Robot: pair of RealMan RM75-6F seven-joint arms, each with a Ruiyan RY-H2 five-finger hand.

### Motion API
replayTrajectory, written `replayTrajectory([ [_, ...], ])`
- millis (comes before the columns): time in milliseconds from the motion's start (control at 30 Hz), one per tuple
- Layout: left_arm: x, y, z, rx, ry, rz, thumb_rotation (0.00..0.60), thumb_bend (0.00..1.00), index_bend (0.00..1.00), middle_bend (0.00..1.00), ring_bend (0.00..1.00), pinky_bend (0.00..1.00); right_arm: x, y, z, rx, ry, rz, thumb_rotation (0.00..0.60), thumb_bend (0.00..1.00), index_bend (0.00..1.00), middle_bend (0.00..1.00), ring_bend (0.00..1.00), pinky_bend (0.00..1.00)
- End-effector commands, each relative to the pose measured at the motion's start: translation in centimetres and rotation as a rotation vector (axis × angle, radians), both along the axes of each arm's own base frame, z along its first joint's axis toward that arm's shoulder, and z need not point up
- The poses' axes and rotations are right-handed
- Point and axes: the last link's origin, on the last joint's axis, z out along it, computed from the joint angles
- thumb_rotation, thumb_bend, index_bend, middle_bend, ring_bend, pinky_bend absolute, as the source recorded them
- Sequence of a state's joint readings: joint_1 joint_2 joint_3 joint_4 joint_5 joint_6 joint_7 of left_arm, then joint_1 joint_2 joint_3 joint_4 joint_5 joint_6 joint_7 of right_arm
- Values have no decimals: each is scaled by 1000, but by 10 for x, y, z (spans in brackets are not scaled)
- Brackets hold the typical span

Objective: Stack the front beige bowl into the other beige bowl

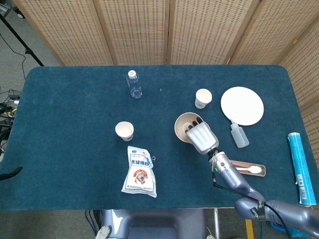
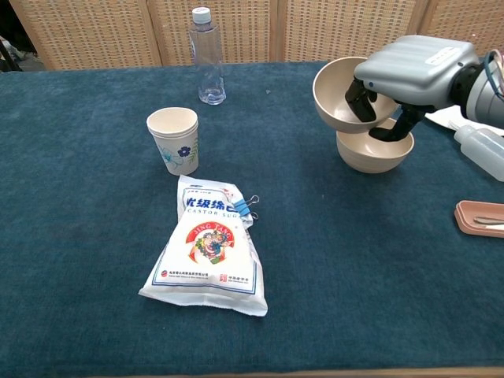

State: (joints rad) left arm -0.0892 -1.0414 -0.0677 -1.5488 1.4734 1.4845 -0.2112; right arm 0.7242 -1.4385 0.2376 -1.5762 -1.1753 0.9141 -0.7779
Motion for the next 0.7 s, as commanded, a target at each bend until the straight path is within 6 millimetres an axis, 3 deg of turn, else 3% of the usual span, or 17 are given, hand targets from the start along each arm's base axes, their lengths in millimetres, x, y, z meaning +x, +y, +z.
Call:
replayTrajectory([
  [33, 0, 0, 1, 2, -1, 0, 600, 0, 0, 0, 0, 0, 4, -2, -6, 12, 10, -32, 600, 643, 653, 515, 392, 251],
  [700, -1, 1, 0, 2, 1, 6, 600, 0, 0, 0, 0, 0, -10, -4, -15, 63, -27, -142, 600, 643, 638, 507, 375, 250],
])
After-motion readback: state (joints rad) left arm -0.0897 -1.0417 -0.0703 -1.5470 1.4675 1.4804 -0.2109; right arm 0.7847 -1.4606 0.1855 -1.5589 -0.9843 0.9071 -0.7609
